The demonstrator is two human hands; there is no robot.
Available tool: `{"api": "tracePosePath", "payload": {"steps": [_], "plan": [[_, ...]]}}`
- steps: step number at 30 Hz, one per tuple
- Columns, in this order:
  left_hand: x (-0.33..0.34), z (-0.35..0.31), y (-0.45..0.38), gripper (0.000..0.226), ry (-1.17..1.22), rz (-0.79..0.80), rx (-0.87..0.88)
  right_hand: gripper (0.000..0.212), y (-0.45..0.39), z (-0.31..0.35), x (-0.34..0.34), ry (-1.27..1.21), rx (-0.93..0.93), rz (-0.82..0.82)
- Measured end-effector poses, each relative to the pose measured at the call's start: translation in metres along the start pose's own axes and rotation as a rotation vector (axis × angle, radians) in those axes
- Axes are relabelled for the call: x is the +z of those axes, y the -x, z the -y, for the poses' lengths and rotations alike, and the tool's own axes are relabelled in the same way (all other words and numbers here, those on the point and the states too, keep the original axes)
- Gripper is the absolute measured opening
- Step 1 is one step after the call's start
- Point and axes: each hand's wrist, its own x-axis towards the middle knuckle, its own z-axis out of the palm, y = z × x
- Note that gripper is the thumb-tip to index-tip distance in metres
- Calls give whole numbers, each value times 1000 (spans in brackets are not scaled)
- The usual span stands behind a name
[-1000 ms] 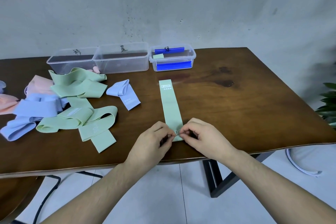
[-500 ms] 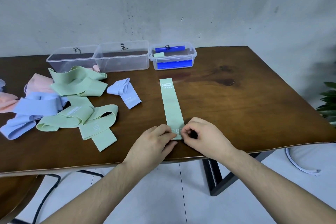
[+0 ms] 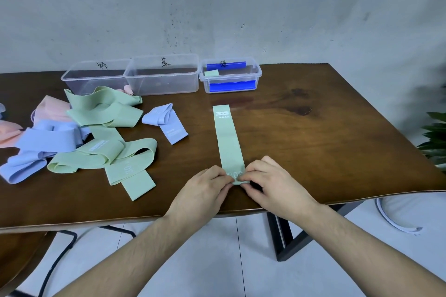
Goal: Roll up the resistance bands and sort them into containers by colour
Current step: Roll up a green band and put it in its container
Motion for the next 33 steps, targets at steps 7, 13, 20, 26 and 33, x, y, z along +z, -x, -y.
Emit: {"api": "tracePosePath", "payload": {"steps": [7, 13, 20, 26, 33], "plan": [[1, 3, 0, 15, 64, -4, -26, 19, -2, 1, -1, -109, 130, 41], [2, 4, 0, 9, 75, -8, -50, 9, -4, -1, -3, -217, 199, 65], [-1, 1, -1, 13, 43, -1, -39, 7, -15, -5, -5, -268, 246, 135], [0, 6, -7, 16, -2, 16, -39, 7, -21, -8, -6, -236, 259, 106], [0, 7, -9, 17, -6, 22, -48, 19, -15, -10, -2, -156, 130, 76]]}}
